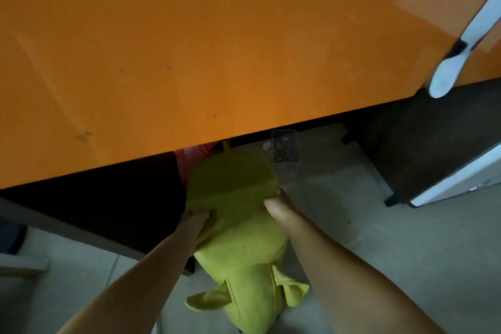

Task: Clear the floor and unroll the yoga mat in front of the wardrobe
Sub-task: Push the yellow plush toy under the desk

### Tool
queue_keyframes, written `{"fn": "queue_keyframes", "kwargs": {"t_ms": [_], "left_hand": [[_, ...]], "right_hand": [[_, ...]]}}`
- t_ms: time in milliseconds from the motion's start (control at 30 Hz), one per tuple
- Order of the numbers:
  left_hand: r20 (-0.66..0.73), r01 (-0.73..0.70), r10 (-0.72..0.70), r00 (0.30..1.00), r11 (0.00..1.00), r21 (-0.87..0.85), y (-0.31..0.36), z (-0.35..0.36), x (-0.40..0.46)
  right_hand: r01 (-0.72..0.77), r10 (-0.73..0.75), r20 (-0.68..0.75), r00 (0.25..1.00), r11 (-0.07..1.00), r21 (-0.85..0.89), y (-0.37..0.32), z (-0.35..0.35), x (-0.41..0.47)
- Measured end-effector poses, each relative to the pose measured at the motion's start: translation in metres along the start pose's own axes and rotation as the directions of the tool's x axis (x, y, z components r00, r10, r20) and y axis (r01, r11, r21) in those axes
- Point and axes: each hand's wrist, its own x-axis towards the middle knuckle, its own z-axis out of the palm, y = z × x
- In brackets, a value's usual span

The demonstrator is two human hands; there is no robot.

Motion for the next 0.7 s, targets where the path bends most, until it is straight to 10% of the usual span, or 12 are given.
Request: {"fn": "queue_keyframes", "kwargs": {"t_ms": [200,333,700], "left_hand": [[0.146,-0.286,0.247,0.958,0.785,0.550,0.029,0.053,-0.124],[0.411,-0.503,0.291,0.864,0.472,0.724,0.046,0.085,-0.215],[0.764,-0.780,0.199,0.614,0.005,0.626,0.068,0.163,-0.464]], "right_hand": [[-0.028,0.032,0.062,0.998,0.997,-0.071,-0.014,-0.047,-0.097],[-0.099,0.097,-0.041,0.994,0.993,-0.061,0.004,-0.119,-0.177],[-0.275,0.334,-0.266,0.904,0.932,0.236,0.093,-0.319,-0.429]]}}
